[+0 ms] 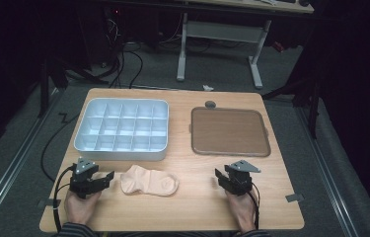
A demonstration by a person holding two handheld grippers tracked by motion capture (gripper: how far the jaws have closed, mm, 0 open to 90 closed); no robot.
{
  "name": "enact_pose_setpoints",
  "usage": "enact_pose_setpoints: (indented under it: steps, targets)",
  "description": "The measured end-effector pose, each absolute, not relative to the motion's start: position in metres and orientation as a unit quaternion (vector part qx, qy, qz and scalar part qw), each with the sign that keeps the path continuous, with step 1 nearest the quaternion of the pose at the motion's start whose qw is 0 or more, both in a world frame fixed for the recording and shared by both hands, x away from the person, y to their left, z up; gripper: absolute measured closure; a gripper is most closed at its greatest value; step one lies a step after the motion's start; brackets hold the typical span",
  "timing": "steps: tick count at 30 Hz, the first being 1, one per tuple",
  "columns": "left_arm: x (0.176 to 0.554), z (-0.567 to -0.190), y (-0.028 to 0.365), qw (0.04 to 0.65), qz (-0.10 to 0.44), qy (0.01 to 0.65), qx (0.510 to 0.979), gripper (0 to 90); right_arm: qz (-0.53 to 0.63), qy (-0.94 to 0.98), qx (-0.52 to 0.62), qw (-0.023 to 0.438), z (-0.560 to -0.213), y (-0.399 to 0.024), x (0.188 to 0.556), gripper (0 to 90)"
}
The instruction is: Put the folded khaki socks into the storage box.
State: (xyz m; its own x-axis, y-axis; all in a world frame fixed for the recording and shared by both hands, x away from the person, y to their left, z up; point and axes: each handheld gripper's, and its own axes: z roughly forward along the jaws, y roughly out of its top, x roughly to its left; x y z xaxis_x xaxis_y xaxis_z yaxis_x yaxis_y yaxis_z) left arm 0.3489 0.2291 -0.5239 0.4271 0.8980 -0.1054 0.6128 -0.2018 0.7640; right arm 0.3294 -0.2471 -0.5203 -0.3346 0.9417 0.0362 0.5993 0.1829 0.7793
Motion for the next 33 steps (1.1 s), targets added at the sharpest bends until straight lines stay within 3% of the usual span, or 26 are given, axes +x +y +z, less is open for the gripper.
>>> enact_pose_setpoints:
  steps: [11, 33]
  targets:
    - [0.343, -0.517, 0.208, 0.399, 0.157, 0.474, 0.769, 31.8, 0.397, 0.747, 0.495, 0.199, -0.512, -0.227, 0.321, 58.6]
    - [0.345, -0.525, 0.186, 0.385, 0.154, 0.459, 0.786, 32.9, 0.418, 0.785, 0.428, 0.159, -0.505, -0.161, 0.318, 59.9]
